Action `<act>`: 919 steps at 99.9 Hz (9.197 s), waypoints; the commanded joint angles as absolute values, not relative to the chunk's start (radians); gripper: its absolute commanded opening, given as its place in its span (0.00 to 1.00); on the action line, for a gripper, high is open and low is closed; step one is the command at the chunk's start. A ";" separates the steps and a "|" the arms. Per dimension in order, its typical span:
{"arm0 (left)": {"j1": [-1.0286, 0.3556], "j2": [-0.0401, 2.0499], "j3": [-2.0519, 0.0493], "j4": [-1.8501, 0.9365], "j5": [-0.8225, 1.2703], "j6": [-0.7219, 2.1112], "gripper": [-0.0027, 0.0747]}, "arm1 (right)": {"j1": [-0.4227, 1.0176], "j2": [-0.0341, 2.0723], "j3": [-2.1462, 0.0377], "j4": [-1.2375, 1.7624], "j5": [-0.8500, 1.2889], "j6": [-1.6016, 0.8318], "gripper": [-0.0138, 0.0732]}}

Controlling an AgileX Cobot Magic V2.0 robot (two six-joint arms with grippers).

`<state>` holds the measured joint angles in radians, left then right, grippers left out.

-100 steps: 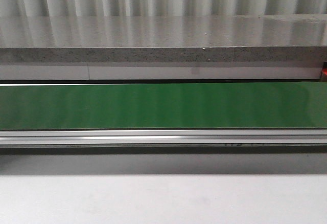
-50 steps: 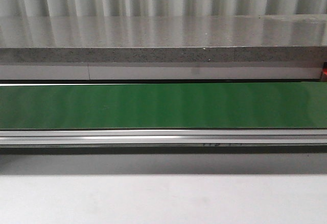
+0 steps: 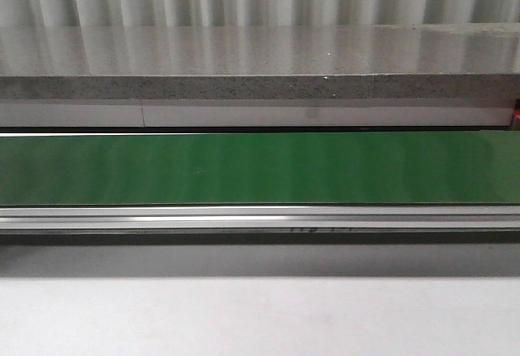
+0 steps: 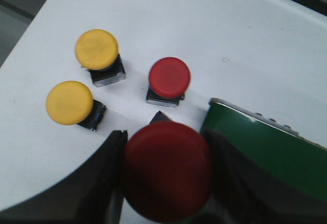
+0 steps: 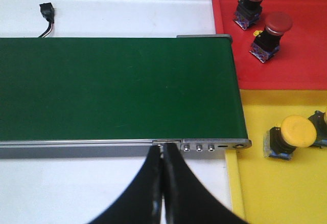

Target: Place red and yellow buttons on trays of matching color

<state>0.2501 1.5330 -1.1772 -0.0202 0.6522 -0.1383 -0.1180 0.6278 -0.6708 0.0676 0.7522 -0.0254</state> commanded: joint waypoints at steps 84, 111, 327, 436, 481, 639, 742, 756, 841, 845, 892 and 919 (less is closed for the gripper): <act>0.100 1.443 -1.056 -0.018 0.644 -0.062 0.01 | -0.116 0.625 -0.696 0.068 0.694 -0.035 0.08; 0.097 1.443 -1.056 -0.026 0.643 -0.062 0.17 | -0.116 0.625 -0.696 0.068 0.694 -0.035 0.08; 0.413 1.829 -1.369 0.000 0.674 -0.040 0.78 | -0.116 0.625 -0.696 0.068 0.694 -0.035 0.08; 0.408 1.802 -1.435 -0.048 0.741 -0.043 0.01 | -0.116 0.625 -0.696 0.068 0.694 -0.035 0.08; 0.192 1.505 -1.389 -0.046 0.811 0.000 0.01 | -0.116 0.625 -0.696 0.068 0.694 -0.035 0.08; -0.010 1.425 -1.131 -0.035 0.719 0.018 0.85 | -0.116 0.625 -0.696 0.068 0.694 -0.035 0.08; -0.090 0.676 -0.727 -0.042 0.479 0.026 0.81 | -0.116 0.625 -0.696 0.068 0.694 -0.035 0.08; -0.090 0.610 -0.659 -0.049 0.482 0.026 0.66 | -0.116 0.625 -0.696 0.068 0.694 -0.035 0.08; -0.090 0.579 -0.612 -0.049 0.481 0.026 0.01 | -0.116 0.626 -0.696 0.068 0.672 -0.035 0.09; -0.090 0.579 -0.612 -0.049 0.481 0.026 0.01 | -0.116 0.626 -0.696 0.068 0.680 -0.035 0.11; -0.090 0.579 -0.612 -0.049 0.481 0.026 0.01 | -0.116 0.637 -0.697 0.128 0.715 -0.034 0.90; -0.090 0.579 -0.612 -0.049 0.476 0.026 0.01 | -0.074 0.789 -0.774 0.218 0.732 -0.142 0.90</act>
<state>-0.0828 0.5784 -0.5825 -0.0397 0.5552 0.0297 -0.0954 0.7390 -0.7166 0.1744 0.7783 -0.0778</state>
